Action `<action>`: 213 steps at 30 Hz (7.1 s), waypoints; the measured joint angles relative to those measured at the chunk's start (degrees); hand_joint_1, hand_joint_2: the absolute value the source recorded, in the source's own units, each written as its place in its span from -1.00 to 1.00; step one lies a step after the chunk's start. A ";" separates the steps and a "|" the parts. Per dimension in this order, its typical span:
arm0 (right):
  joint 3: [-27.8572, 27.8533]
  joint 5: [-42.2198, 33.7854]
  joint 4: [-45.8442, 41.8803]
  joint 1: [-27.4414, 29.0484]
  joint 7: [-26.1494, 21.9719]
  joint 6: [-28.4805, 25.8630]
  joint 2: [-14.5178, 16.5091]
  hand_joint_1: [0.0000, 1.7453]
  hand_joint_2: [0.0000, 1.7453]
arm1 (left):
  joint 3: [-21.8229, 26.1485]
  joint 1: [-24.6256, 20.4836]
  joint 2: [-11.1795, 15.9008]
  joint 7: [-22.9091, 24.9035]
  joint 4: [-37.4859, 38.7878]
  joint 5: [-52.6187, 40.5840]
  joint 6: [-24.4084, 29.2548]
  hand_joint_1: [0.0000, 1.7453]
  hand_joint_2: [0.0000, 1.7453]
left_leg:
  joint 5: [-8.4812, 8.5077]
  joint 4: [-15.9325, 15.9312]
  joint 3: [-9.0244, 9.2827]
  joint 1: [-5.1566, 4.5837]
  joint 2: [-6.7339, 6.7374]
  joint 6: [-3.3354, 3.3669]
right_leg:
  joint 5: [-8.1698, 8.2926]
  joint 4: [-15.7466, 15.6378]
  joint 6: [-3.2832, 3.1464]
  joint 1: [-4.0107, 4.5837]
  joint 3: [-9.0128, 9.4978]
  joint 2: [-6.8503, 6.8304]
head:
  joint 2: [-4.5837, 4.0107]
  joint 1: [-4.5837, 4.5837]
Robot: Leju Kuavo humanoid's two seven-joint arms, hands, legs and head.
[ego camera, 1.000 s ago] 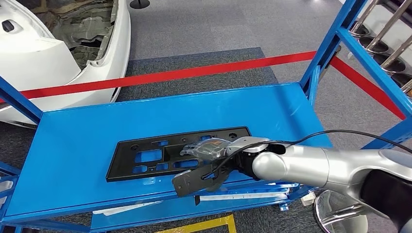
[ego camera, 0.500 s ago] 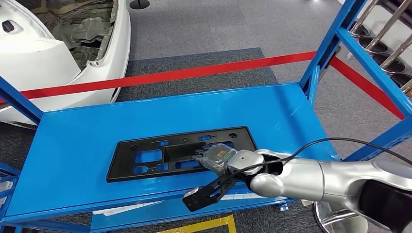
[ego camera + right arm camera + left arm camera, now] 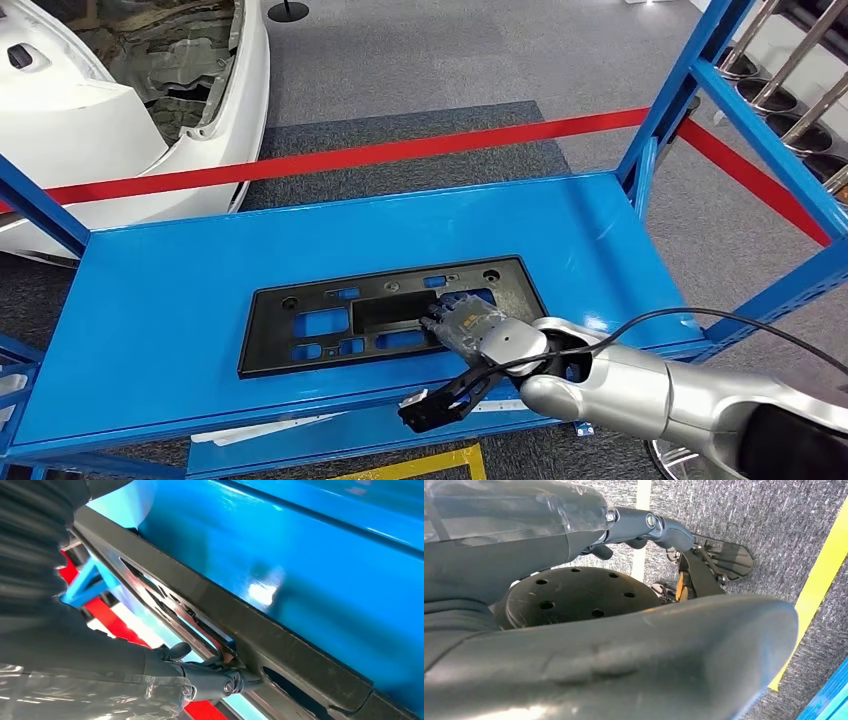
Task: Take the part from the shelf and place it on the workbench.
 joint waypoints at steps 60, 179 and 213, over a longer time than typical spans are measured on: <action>-19.08 17.44 -9.96 7.35 -2.41 -26.88 -2.44 1.00 1.00 | -1.42 0.12 0.01 -2.98 0.09 -1.04 -2.04 -1.00 -1.00 | -0.08 -0.01 0.12 0.02 0.03 -0.05 | -0.01 -0.17 -0.01 0.02 0.19 0.04 | 0.00 0.00; -41.86 9.21 -9.96 28.66 -35.23 -77.96 11.92 1.00 1.00 | -1.11 -0.07 0.37 -2.80 0.48 -0.04 -1.95 -1.00 -1.00 | 1.44 0.02 -1.66 -0.68 2.75 -0.03 | -0.21 -0.96 -0.19 0.45 2.37 -0.65 | 0.00 0.78; -44.75 9.58 -9.85 28.90 -33.46 -78.18 12.21 1.00 1.00 | -1.13 -1.05 0.38 -2.90 0.51 -1.27 -0.90 -1.00 -1.00 | -2.64 3.64 -4.54 -0.24 2.37 -1.32 | 0.44 -3.03 -2.32 0.15 2.99 -1.19 | 0.00 0.19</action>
